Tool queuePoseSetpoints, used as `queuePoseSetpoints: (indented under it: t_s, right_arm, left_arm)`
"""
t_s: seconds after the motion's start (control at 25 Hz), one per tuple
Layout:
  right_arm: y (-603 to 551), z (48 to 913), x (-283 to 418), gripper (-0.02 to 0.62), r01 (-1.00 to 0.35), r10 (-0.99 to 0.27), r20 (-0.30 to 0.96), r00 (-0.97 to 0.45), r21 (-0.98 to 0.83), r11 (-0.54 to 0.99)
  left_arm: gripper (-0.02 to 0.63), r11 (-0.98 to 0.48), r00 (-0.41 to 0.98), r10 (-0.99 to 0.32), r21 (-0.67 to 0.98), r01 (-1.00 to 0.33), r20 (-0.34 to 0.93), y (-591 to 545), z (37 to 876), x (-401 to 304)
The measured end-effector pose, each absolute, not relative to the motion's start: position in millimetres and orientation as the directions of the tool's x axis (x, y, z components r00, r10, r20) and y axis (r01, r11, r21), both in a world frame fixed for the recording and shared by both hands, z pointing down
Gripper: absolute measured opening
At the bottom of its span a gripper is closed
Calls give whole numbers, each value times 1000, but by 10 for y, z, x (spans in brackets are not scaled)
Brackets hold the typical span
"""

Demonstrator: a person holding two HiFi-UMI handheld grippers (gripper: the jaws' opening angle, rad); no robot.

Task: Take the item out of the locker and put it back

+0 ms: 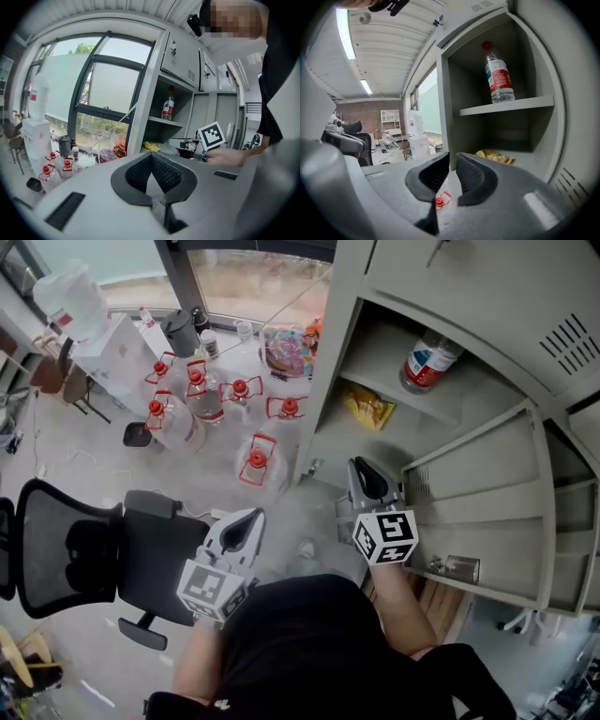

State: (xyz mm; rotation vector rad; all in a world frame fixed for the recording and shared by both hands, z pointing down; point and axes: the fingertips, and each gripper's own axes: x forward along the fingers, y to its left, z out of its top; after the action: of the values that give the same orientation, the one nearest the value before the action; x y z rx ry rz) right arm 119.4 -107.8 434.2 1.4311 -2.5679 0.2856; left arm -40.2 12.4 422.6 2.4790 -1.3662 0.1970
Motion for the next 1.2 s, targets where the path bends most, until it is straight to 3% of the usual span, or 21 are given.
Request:
queuePoseSetpoints:
  t_s: [0.6, 1.2]
  right_arm:
    - [-1834, 4661, 1427, 86, -916, -865, 345, -365, 32, 399]
    - [-2412, 5023, 1359, 152, -900, -851, 430, -302, 164, 403]
  left_arm:
    - [11, -537, 564, -779, 174, -826, 274, -207, 4164, -398]
    - [11, -521, 544, -778, 161, -838, 315, -257, 4325, -613]
